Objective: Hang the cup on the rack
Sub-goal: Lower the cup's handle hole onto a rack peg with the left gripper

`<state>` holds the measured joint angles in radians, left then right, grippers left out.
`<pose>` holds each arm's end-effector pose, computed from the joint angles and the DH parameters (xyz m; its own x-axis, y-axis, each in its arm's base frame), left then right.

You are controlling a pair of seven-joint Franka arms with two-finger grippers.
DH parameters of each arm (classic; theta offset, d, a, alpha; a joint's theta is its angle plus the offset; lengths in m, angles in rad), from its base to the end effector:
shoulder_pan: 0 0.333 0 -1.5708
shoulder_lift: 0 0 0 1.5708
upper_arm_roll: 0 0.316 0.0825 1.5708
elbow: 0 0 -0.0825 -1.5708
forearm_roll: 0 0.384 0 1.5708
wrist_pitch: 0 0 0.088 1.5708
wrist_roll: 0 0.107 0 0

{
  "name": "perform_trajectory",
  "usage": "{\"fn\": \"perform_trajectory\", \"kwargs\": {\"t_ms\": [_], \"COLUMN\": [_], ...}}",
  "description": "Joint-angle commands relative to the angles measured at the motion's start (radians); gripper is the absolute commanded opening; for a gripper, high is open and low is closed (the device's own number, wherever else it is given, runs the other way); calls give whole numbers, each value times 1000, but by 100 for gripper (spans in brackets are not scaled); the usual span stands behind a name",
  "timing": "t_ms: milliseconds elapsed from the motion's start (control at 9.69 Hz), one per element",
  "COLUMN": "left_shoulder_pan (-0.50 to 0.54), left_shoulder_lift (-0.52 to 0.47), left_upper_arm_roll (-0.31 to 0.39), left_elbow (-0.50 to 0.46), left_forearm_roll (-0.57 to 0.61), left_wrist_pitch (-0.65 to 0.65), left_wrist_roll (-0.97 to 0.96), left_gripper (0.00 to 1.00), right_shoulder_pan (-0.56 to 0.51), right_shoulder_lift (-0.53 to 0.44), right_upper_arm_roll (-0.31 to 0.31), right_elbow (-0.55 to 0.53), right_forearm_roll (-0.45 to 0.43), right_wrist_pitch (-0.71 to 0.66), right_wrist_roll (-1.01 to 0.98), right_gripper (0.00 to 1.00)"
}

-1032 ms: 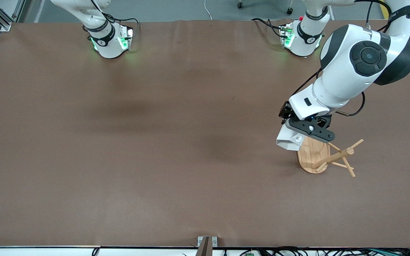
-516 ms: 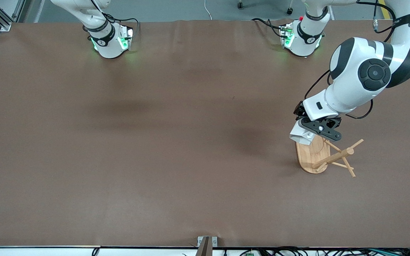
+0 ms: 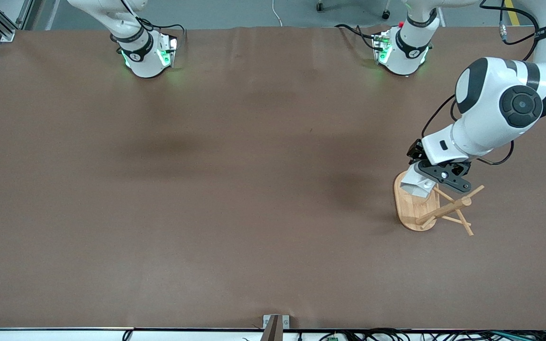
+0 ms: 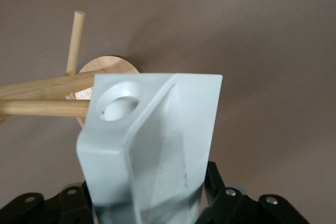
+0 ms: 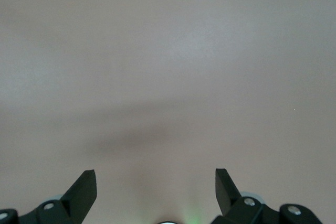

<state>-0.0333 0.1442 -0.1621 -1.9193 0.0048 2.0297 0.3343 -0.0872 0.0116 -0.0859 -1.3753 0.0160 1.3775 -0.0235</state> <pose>0.5780 -0.1112 0.4161 0.8621 -0.5062 -0.0239 -0.5056 -0.8623 0.0284 0.5280 -0.0900 0.6916 0.9892 -0.1460 -0.0090 -0.1461 -0.9892 -0.0150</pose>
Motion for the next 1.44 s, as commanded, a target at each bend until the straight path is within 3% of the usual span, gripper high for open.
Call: {"fn": "perform_trajectory", "kwargs": {"t_ms": [0,413,619,722,825,929,1135,1341], "left_shoulder_pan": [-2,-2,-2,-1,0,0,0,-8], "left_shoulder_lift": [37,58,77,80,81,78,43,-41], "left_upper_arm_roll": [6,38,53,55,62,71,72,62], "left_elbow": [-15,-15,-15,-14,-9,-7,-4,14], "left_forearm_roll": [-14,-11,-12,-11,-14,-14,-15,-14], "left_wrist_pitch": [53,96,116,119,119,119,112,11], "left_wrist_roll": [23,23,23,22,17,14,-38,-229], "left_gripper": [0,1,9,18,83,100,100,100], "right_shoulder_pan": [-13,-11,-14,-16,-16,-19,-26,-31], "right_shoulder_lift": [8,8,10,14,14,14,14,10], "right_upper_arm_roll": [8,8,8,8,6,6,6,6], "right_elbow": [24,22,22,21,21,19,12,-24], "right_forearm_roll": [-1,4,1,2,2,4,4,6], "right_wrist_pitch": [2,0,3,32,35,34,41,52], "right_wrist_roll": [7,8,10,13,17,17,13,7], "right_gripper": [100,100,100,100,100,100,100,100]}}
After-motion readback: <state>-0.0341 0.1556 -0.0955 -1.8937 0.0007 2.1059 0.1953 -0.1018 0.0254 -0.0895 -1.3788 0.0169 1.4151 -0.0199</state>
